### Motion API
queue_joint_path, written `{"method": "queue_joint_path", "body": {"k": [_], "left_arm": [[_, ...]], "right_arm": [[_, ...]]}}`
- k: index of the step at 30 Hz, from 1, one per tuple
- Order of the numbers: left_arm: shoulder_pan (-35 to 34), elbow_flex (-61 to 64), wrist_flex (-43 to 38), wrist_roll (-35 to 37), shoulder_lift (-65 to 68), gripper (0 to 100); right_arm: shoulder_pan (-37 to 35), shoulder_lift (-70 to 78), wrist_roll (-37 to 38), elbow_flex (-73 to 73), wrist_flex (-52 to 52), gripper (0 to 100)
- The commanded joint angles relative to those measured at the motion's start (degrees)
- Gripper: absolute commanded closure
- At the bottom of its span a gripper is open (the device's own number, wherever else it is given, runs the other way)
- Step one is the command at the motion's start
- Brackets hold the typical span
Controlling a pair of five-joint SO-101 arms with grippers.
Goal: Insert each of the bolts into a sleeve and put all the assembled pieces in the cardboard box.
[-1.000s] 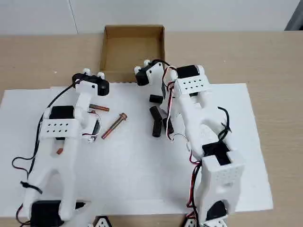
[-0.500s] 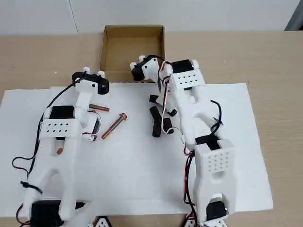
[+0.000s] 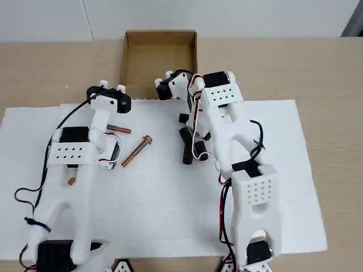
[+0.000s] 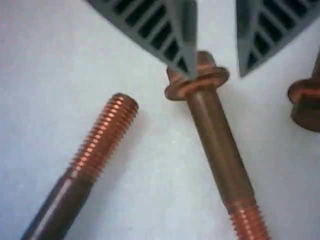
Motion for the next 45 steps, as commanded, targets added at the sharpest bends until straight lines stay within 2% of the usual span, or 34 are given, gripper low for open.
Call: {"method": "queue_joint_path", "body": {"k": [1,7,13,15,19,25,29,38,45], "left_arm": [[0.35,-1.98,-0.88,0.00,-0.18,94],[0.35,-1.98,-0.88,0.00,-0.18,94],[0.35,-1.98,-0.88,-0.09,-0.09,94],[0.35,-1.98,-0.88,-0.09,-0.09,94],[0.35,-1.89,-0.79,-0.18,-0.09,94],[0.44,0.57,-0.53,-0.18,-0.53,95],[0.44,-0.57,2.29,-0.18,-0.53,95],[0.44,-14.11,10.37,0.62,1.67,95],[0.53,-36.26,21.27,-4.84,21.63,95]], "right_arm": [[-0.04,0.04,0.53,-1.41,0.40,90.3],[-0.04,2.95,1.14,-1.41,0.92,84.7],[-0.13,3.65,1.05,-1.41,0.40,84.6],[-0.13,3.65,1.05,-1.41,0.40,87.5],[-0.13,3.65,0.70,-1.41,0.40,99.5],[0.04,2.15,0.62,-1.76,1.01,99.2],[0.22,-4.88,-2.11,-2.02,4.18,99.2],[6.37,-15.96,-10.20,-1.58,7.34,99.5],[12.00,-16.57,-13.54,-1.49,7.43,99.5]]}}
